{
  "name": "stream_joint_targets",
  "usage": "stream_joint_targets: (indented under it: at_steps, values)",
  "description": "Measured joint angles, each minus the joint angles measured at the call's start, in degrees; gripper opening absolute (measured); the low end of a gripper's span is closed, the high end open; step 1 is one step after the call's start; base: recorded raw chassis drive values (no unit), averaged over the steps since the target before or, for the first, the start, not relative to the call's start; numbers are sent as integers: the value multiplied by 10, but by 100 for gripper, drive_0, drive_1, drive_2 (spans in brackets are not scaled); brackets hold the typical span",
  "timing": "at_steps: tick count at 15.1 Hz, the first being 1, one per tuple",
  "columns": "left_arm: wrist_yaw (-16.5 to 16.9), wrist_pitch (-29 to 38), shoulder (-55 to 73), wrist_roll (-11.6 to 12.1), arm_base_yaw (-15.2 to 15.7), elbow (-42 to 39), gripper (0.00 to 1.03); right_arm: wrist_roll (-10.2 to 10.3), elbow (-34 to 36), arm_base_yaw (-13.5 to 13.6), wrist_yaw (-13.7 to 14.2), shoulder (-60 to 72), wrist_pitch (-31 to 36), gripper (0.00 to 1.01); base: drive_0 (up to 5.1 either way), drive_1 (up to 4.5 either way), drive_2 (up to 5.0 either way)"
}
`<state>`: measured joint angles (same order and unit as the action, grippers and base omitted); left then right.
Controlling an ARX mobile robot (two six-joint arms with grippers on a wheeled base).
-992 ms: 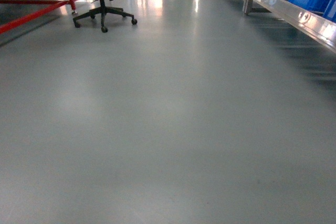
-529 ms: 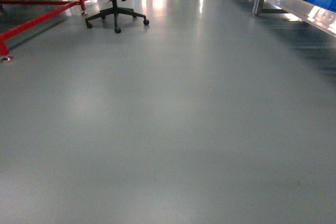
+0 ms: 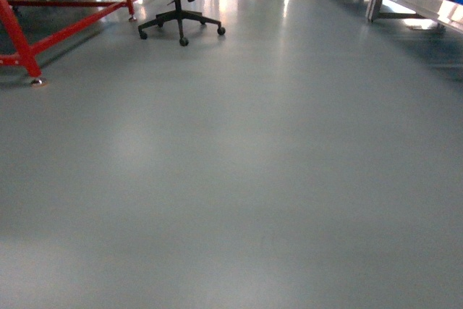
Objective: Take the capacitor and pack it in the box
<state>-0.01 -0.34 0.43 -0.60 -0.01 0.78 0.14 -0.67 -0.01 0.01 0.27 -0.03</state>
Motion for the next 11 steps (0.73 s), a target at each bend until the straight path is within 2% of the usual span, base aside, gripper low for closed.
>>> stream_joint_targets:
  at_steps: [11]
  values:
    - [0,1,0,0,0,0,43,0,0,0,0,0,-2,98,-501,245,245]
